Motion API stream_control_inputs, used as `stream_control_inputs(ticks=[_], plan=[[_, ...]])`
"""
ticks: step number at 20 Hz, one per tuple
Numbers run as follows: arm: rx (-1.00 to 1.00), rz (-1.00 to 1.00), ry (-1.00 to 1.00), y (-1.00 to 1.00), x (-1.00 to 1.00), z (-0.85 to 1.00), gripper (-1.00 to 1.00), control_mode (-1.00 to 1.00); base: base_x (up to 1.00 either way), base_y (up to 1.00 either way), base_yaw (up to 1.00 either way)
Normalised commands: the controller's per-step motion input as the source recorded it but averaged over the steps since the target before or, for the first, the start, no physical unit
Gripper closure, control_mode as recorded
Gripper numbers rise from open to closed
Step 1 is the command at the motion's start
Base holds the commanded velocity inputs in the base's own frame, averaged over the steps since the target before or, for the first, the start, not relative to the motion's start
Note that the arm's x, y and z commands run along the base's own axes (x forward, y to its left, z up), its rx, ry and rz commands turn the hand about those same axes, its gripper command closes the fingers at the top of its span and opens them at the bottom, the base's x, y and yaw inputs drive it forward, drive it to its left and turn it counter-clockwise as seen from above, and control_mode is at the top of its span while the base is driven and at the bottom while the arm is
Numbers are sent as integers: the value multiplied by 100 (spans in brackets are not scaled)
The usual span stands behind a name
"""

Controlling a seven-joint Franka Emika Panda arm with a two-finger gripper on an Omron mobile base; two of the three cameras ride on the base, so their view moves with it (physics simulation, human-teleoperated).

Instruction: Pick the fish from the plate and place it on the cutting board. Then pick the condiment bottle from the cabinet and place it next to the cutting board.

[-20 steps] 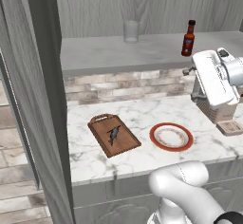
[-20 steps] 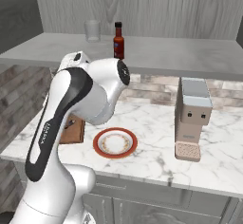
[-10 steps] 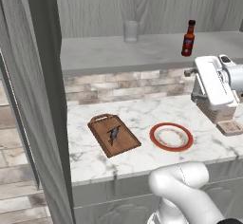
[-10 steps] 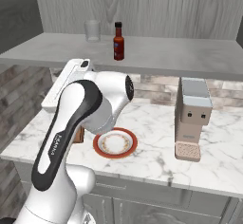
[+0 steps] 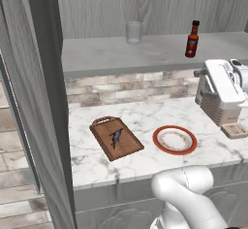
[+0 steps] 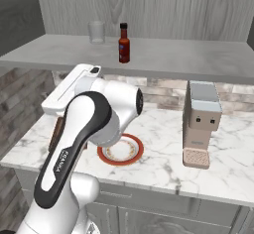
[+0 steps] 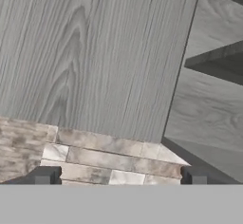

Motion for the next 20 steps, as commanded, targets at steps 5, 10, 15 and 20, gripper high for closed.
stream_control_inputs(ticks=[5, 10, 15, 20], plan=[[7, -2, 10, -13, -3, 22, -100, -100, 0, 0, 0], [6, -1, 7, -9, 0, 21, -100, -100, 0, 0, 0], [3, -1, 2, -8, 0, 7, -100, -100, 0, 0, 0], [0, -3, 4, -22, 4, 0, -100, -100, 0, 0, 0]])
